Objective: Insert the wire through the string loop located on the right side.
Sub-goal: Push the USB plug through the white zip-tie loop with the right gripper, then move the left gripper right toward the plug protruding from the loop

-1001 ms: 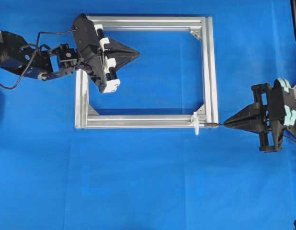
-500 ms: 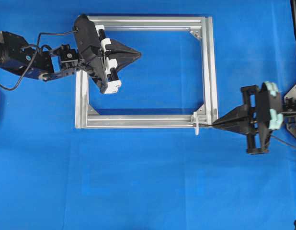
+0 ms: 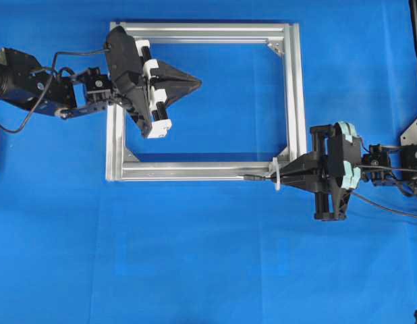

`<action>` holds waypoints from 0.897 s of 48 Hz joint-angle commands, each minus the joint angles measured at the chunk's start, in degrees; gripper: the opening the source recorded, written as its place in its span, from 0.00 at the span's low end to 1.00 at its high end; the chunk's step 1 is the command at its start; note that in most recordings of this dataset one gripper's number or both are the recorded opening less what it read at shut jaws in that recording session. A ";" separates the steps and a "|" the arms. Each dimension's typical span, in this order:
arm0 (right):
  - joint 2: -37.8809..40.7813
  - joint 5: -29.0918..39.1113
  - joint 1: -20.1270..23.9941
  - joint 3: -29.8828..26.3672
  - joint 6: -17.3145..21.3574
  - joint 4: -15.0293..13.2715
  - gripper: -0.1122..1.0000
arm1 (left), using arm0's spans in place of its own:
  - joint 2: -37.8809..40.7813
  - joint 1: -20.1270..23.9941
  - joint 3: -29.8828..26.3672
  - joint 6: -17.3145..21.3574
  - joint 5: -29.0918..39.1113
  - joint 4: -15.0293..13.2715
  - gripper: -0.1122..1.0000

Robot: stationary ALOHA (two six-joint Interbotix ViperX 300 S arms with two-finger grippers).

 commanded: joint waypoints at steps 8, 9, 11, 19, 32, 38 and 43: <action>-0.35 -0.44 -0.26 -0.70 0.00 0.09 0.07 | -1.58 -2.64 -0.44 -0.35 -0.62 0.18 0.10; -0.35 -0.44 -0.18 -0.70 0.00 0.09 0.07 | -1.58 -3.08 -0.44 -0.35 -0.70 0.18 0.10; -0.35 -0.35 -0.18 -0.70 0.00 0.18 0.07 | -1.58 -4.04 -0.26 -0.44 -0.70 0.18 0.10; -0.35 -0.35 -0.18 -0.62 0.00 0.09 0.07 | -1.49 -9.32 0.35 -0.79 -0.62 0.18 0.10; -0.35 -0.26 -0.18 -0.53 0.00 0.18 0.07 | -1.67 -21.01 1.14 -3.25 -0.62 0.18 0.10; -0.35 -0.26 -0.18 -0.53 0.00 0.09 0.07 | -1.85 -24.43 1.14 -4.57 -0.44 0.18 0.10; -0.35 -0.26 -0.26 -0.53 0.00 0.09 0.07 | -1.76 -25.40 1.14 -5.10 -0.26 0.18 0.10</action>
